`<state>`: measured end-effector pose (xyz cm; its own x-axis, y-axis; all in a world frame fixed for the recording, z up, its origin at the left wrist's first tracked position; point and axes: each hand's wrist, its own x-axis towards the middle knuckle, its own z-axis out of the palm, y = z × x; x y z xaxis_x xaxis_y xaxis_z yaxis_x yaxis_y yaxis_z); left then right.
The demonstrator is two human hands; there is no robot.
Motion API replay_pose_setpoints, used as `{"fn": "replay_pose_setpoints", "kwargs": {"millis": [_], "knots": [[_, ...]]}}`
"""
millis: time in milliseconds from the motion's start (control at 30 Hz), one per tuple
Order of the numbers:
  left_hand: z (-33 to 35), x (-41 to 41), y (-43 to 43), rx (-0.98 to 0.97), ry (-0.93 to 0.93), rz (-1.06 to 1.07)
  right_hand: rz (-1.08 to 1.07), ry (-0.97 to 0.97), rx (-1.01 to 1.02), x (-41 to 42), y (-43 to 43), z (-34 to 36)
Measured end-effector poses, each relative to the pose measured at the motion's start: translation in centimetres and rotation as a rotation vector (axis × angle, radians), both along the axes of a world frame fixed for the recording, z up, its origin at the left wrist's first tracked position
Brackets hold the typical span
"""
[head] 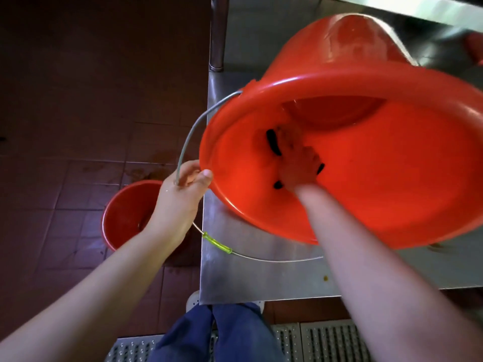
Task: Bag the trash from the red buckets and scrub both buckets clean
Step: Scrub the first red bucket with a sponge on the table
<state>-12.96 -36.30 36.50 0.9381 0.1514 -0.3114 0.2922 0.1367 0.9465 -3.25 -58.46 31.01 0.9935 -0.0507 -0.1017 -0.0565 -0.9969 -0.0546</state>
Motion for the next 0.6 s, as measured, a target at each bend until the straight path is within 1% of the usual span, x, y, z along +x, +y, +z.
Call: {"fn": "replay_pose_setpoints", "kwargs": {"millis": [100, 167, 233, 267, 367, 500, 567, 600], "knots": [[0.6, 0.4, 0.0, 0.077, -0.047, -0.02, -0.021, -0.021, 0.264, -6.7, 5.2, 0.1], [1.4, 0.6, 0.0, 0.13, -0.09, -0.056, 0.023, -0.168, 0.424, -10.5, 7.5, -0.1], [2.4, 0.9, 0.1, 0.172, -0.146, -0.124, 0.058, -0.289, 0.501, -11.6, 7.6, -0.3], [3.0, 1.2, 0.2, 0.191, -0.179, -0.164, 0.059, -0.315, 0.514, -11.1, 6.9, -0.5], [5.5, 2.4, 0.9, 0.242, -0.264, -0.294, 0.049, -0.3, 0.389, -7.9, 3.9, -0.8], [8.2, 3.6, 1.6, 0.331, -0.319, -0.402, 0.151, -0.137, 0.071, -1.3, -2.7, -0.9], [8.7, 3.7, 1.1, 0.342, -0.354, -0.422, 0.107, -0.052, -0.008, 1.8, -5.6, -0.5], [8.6, 3.7, 0.7, 0.313, -0.359, -0.415, 0.07, -0.03, -0.022, 2.7, -6.3, -0.4]]}}
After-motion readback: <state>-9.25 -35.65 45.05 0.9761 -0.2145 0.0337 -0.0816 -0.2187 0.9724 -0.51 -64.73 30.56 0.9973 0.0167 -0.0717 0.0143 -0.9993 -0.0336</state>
